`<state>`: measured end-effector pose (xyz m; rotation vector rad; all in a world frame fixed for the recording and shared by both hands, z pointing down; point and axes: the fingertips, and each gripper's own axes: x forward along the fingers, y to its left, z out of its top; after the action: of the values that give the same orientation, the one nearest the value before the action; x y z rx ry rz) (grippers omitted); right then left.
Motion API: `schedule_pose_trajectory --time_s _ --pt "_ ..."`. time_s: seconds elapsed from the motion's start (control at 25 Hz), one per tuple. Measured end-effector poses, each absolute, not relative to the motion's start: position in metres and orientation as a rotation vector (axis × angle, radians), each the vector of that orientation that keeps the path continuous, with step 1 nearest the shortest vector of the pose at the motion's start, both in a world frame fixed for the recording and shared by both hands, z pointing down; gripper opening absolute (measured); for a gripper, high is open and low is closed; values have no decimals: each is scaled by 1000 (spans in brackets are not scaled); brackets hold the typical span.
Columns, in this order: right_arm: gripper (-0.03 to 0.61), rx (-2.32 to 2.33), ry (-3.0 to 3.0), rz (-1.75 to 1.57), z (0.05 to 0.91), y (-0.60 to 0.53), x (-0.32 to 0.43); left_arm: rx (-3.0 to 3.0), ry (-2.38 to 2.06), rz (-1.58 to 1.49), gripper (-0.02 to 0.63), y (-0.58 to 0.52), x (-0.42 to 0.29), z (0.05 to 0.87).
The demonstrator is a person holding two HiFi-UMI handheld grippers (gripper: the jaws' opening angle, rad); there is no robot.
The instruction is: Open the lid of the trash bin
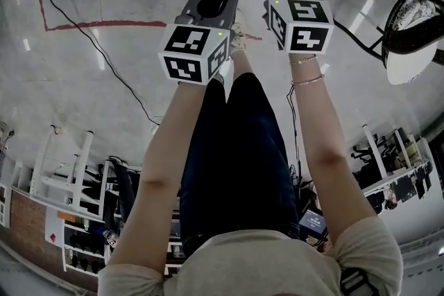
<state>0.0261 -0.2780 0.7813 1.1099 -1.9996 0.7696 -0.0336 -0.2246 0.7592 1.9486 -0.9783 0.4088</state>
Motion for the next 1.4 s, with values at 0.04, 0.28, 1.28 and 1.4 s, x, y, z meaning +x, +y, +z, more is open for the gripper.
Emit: schedule_pose_trajectory --time_s 0.04,0.28,1.28,1.4 --pt "5 1114 -1991 758 782 -278 27 1954 -978 413 6 -225 -34 758" --pt "5 1112 -1956 733 791 -270 30 1997 -992 447 6 -228 -33 755" --pt "5 1033 -1919 593 797 -268 24 1987 -1019 492 7 -216 -38 745" --pt "5 1028 -1913 599 798 -267 24 1990 -1023 500 6 -214 -39 741"
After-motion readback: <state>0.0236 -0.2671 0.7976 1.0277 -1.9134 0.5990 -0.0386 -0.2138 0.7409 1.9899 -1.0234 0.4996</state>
